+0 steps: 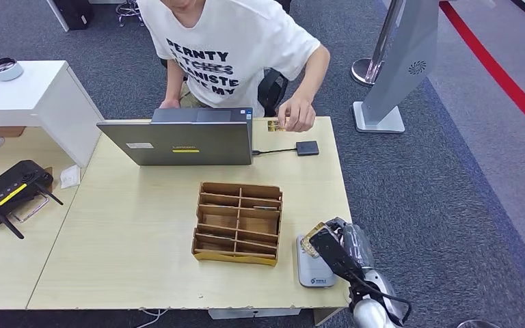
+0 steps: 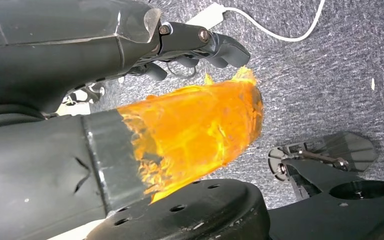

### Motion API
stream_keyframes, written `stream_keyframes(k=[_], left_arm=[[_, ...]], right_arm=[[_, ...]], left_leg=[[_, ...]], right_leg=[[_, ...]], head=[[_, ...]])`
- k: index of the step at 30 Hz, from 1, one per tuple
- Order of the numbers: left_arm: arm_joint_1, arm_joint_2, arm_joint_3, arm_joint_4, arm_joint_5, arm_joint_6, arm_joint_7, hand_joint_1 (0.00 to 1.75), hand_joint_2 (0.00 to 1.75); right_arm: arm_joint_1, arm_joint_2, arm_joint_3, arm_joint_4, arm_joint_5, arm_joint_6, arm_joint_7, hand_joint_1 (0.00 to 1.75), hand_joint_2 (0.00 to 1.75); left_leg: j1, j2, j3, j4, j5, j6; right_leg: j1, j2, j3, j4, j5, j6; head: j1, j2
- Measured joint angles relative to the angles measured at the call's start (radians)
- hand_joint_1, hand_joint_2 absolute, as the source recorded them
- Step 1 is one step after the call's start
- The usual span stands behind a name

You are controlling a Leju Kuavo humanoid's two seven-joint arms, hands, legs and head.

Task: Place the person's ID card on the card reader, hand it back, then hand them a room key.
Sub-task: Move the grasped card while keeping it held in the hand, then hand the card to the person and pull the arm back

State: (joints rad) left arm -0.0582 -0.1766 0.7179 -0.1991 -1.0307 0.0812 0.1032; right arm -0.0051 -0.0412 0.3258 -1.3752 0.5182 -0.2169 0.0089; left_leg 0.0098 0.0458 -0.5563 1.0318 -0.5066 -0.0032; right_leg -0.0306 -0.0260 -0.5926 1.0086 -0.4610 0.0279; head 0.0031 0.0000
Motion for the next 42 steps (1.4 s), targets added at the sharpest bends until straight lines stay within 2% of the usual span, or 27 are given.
stream_keyframes(k=[14, 42], left_arm=[[0.000, 0.001, 0.006, 0.000, 0.000, -0.001, 0.000, 0.00, 0.00], [0.000, 0.003, 0.008, 0.000, 0.001, -0.001, 0.000, 0.00, 0.00]], right_arm=[[-0.021, 0.000, 0.000, 0.066, 0.004, 0.017, 0.031, 1.75, 1.75], [-0.036, 0.000, 0.000, 0.094, 0.017, 0.031, 0.033, 1.75, 1.75]], left_leg=[[0.000, 0.000, 0.000, 0.000, 0.000, 0.000], [0.000, 0.000, 0.003, 0.000, 0.000, 0.000]], right_leg=[[0.000, 0.000, 0.000, 0.000, 0.000, 0.000], [0.000, 0.000, 0.003, 0.000, 0.000, 0.000]], head=[[0.000, 0.000], [0.000, 0.000]])
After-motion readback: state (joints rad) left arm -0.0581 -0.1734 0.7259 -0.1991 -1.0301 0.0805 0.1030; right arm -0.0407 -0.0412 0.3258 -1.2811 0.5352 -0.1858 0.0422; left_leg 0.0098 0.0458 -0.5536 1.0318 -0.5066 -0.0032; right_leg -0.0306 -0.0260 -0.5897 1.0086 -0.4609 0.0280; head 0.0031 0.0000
